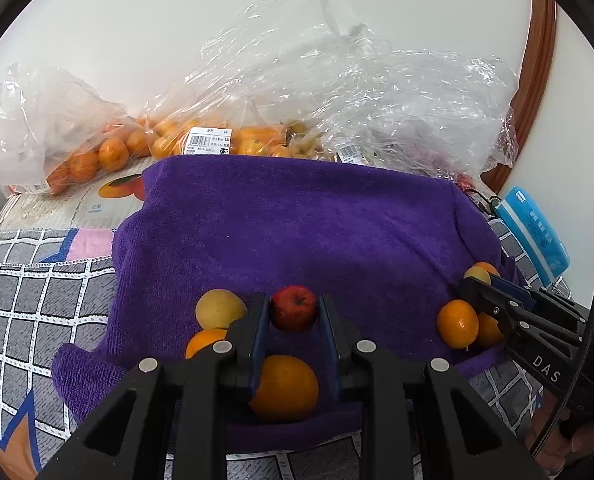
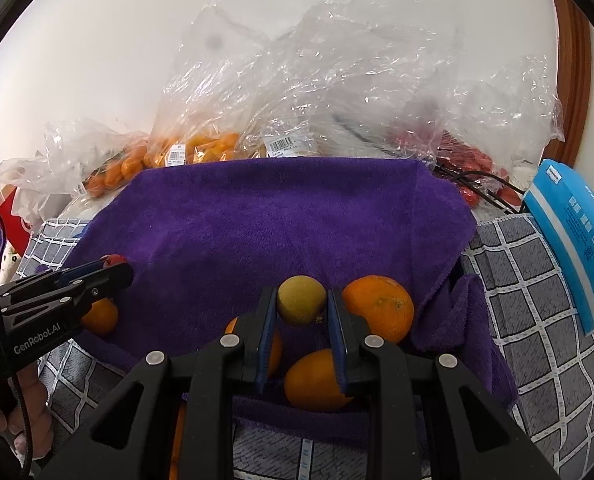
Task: Organize fruits
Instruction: 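Carry the red fruit with the left tool while the right tool carries the yellow-green fruit over the towel, then open the left tool onto the towel while the right tool releases its fruit there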
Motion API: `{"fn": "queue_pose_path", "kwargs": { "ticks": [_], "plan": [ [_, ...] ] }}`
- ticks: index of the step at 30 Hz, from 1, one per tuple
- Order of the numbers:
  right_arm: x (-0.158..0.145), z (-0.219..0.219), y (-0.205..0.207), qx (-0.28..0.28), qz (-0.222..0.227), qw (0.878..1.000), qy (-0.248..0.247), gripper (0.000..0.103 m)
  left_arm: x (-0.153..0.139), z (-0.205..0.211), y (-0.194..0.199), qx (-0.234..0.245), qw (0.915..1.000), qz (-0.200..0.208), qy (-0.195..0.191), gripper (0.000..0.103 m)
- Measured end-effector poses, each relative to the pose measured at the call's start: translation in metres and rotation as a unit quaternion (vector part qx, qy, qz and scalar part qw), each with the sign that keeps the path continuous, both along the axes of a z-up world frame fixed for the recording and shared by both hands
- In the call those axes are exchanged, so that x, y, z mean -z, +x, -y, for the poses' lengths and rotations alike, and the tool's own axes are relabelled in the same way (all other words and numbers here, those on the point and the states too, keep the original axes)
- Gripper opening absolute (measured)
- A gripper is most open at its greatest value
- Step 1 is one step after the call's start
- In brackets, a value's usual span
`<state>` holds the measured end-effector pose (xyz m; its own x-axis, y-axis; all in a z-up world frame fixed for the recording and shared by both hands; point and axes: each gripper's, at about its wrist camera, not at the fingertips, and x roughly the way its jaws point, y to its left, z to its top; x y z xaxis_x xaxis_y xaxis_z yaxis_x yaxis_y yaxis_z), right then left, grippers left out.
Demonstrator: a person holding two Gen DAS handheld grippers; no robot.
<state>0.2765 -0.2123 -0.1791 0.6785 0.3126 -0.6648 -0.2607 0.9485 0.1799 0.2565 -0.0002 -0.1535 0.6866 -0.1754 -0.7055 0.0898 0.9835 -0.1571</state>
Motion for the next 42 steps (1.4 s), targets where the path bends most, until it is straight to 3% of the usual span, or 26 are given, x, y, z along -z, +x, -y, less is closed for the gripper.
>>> {"fn": "queue_pose_path", "kwargs": {
  "ticks": [9,14,20,24,27,37,42],
  "plan": [
    [-0.001,0.002,-0.004,-0.006,0.007,1.0,0.01,0.036,-0.001,0.004,-0.004,0.013,0.9999,0.009,-0.006,0.04],
    [-0.008,0.004,-0.007,0.001,0.019,1.0,0.015,0.04,-0.004,0.0,-0.005,0.011,0.9996,0.016,-0.019,0.043],
    [-0.028,0.01,-0.015,0.021,0.022,0.999,0.014,0.039,-0.009,-0.005,-0.009,-0.006,0.9993,0.029,-0.025,0.043],
    [-0.043,0.018,-0.029,0.034,0.025,0.999,0.027,0.039,-0.022,-0.002,-0.017,-0.005,0.9986,0.051,-0.013,0.043],
    [-0.057,0.021,-0.046,0.053,0.044,0.998,0.003,0.039,-0.033,0.004,-0.024,0.003,0.9977,0.067,0.003,0.043],
    [-0.084,0.033,-0.089,0.077,0.05,0.996,0.015,0.039,-0.056,0.009,-0.059,0.012,0.9974,0.068,0.021,0.043],
    [-0.089,0.032,-0.109,0.073,0.042,0.996,0.012,0.039,-0.062,0.001,-0.077,0.008,0.9984,0.057,0.004,0.043]
  ]
}}
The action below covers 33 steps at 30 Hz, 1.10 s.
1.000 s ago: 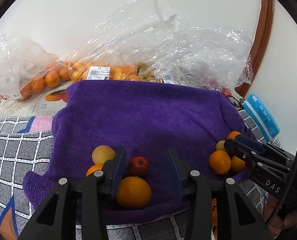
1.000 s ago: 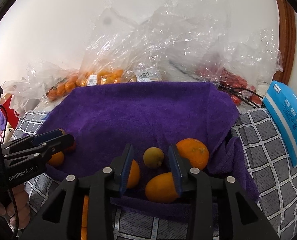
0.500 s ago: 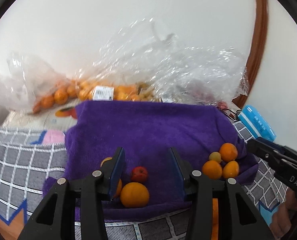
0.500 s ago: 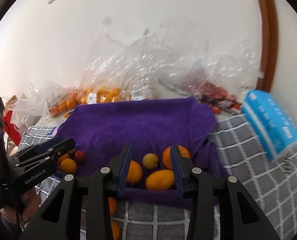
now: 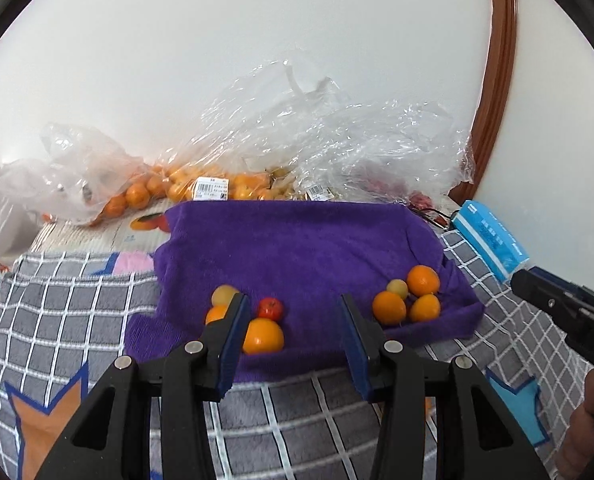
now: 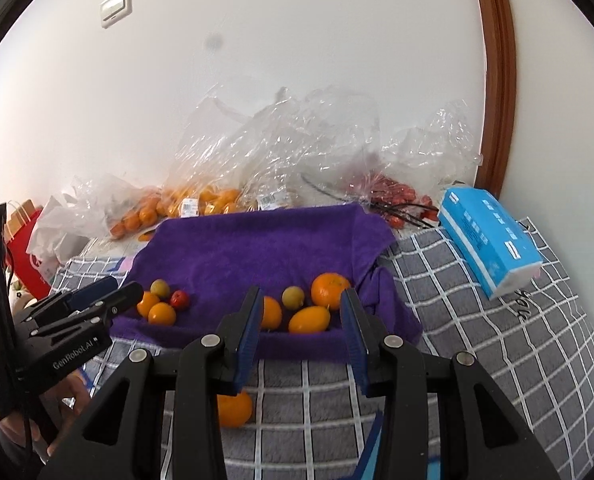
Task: Organize fruits
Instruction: 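Open the left tool onto the towel while the right tool releases its fruit there, then move both open tools toward the two oranges on the bedspread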
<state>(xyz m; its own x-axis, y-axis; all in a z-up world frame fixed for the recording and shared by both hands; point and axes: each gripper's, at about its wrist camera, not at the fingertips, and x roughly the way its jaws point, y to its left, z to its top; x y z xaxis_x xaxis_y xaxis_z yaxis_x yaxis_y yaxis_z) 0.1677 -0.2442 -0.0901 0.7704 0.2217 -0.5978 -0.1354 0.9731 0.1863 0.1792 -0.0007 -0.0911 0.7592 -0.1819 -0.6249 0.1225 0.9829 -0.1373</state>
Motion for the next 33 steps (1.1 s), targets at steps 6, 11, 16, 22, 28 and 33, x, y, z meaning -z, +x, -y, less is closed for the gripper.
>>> {"fn": "queue_pose_path", "kwargs": {
  "ticks": [6,11,16,22,28,33],
  "plan": [
    [0.0,-0.003,-0.022,0.001,-0.003,1.0,0.002,0.039,-0.002,-0.012,-0.018,-0.008,0.9998,-0.012,-0.01,0.043],
    [0.004,-0.007,-0.035,0.005,-0.006,1.0,-0.005,0.039,0.002,-0.021,-0.028,-0.016,0.9993,-0.027,-0.021,0.043],
    [0.009,-0.004,-0.043,0.014,-0.005,1.0,0.007,0.04,0.007,-0.027,-0.042,-0.019,0.9992,-0.032,-0.01,0.043],
    [0.031,-0.007,-0.039,0.013,-0.035,0.999,0.026,0.04,0.019,-0.036,-0.051,-0.025,0.9983,-0.051,0.009,0.043],
    [0.052,-0.028,-0.036,-0.023,-0.064,0.998,0.013,0.04,0.027,-0.049,-0.05,-0.03,0.9972,-0.069,-0.006,0.043],
    [0.061,-0.039,-0.04,-0.038,-0.065,0.997,0.0,0.04,0.04,-0.054,-0.046,-0.028,0.9953,-0.09,-0.02,0.043]
  ]
}}
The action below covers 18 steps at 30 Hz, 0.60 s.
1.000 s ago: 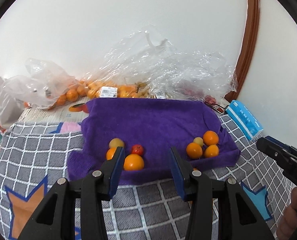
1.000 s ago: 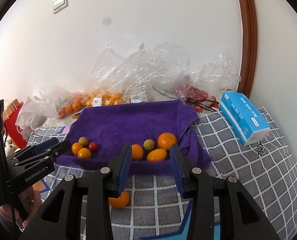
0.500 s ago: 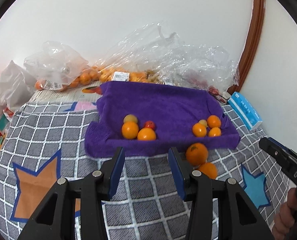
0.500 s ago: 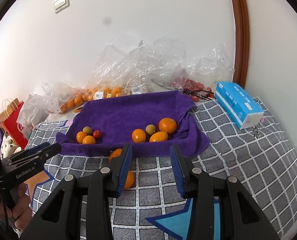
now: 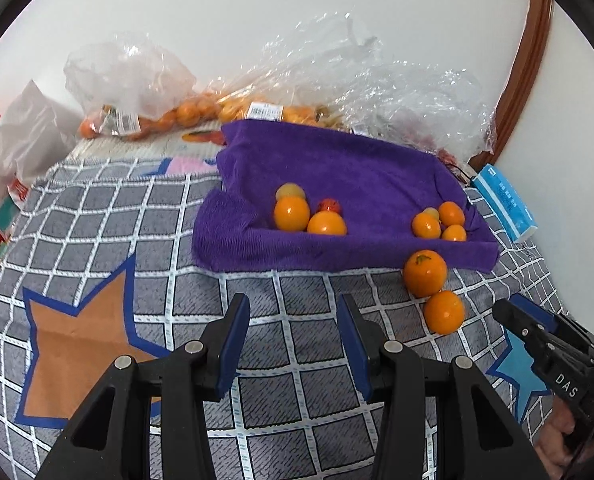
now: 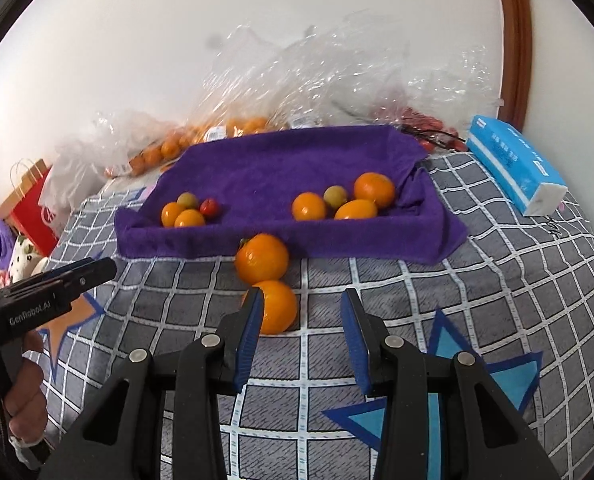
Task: Organize fruits
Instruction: 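Move both open tools toward the two oranges on the bedspread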
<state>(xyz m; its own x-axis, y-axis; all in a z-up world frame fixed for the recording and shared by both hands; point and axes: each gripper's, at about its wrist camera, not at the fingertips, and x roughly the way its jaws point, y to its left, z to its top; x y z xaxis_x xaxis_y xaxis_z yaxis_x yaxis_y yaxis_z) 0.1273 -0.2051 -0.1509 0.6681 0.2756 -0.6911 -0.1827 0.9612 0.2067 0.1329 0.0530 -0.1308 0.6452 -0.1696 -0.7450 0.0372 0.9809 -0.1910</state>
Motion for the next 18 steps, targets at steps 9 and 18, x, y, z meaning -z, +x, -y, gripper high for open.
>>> {"fn": "queue_pose_path", "kwargs": {
  "ticks": [9,18],
  "plan": [
    [0.014,-0.01,0.004,-0.009,-0.019,1.0,0.007,0.04,0.014,-0.004,-0.002,0.0,0.9998,-0.017,0.01,0.045],
    [0.023,-0.025,0.009,-0.029,-0.019,0.999,-0.009,0.04,0.029,-0.009,-0.005,-0.009,0.9993,-0.026,0.024,0.047]
  ]
}}
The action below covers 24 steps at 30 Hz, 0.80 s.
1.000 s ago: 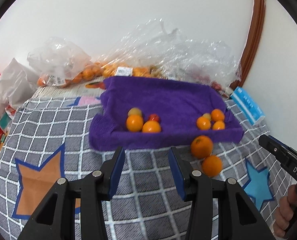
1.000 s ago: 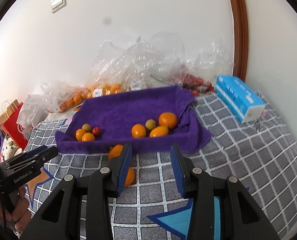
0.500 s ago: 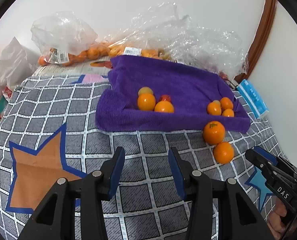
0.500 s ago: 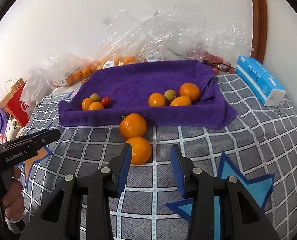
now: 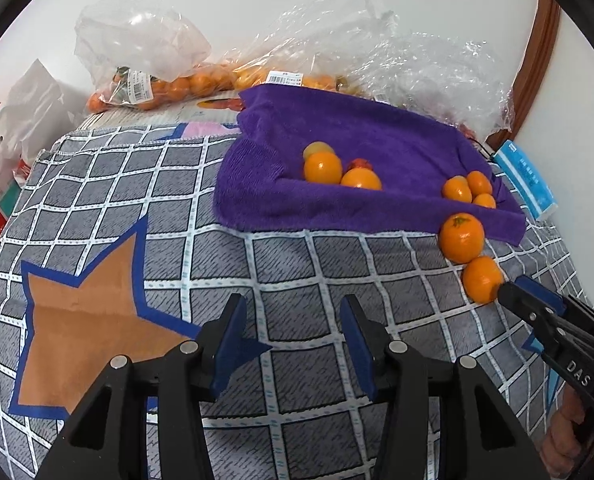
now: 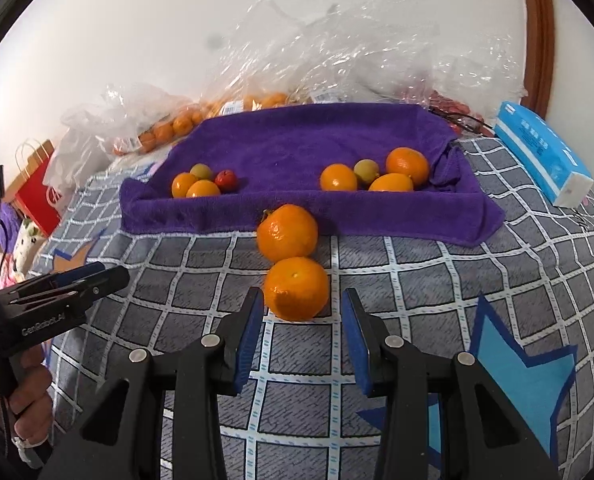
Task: Organize fruits
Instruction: 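Move both open tools toward the two oranges on the bedspread, then close the right tool around the nearer orange and lift it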
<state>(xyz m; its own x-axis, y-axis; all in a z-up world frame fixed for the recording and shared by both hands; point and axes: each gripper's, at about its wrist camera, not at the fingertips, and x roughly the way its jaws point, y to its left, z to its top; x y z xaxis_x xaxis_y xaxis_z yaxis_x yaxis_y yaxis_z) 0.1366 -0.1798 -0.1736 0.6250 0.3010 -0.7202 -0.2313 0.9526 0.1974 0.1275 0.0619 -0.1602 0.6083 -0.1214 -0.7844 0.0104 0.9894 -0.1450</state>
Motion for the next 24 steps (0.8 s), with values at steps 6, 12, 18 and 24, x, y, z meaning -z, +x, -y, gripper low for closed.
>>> {"fn": "queue_pose_path", "kwargs": {
  "ticks": [6,12,18,24],
  "plan": [
    [0.011,-0.009,0.009,-0.002,-0.012,1.0,-0.014,0.04,-0.001,-0.005,-0.002,-0.003,1.0,0.003,-0.001,0.047],
    [0.016,-0.008,0.016,0.004,-0.015,1.0,-0.011,0.041,0.002,-0.011,-0.001,-0.004,0.9999,0.002,-0.016,0.047],
    [0.018,-0.017,0.016,0.005,-0.006,0.999,-0.035,0.042,0.008,-0.009,-0.001,0.006,0.9998,0.005,-0.018,0.047],
    [0.021,-0.016,0.021,0.003,-0.019,0.999,-0.031,0.042,0.011,-0.012,-0.002,0.012,0.9995,0.01,-0.027,0.047]
  ]
}}
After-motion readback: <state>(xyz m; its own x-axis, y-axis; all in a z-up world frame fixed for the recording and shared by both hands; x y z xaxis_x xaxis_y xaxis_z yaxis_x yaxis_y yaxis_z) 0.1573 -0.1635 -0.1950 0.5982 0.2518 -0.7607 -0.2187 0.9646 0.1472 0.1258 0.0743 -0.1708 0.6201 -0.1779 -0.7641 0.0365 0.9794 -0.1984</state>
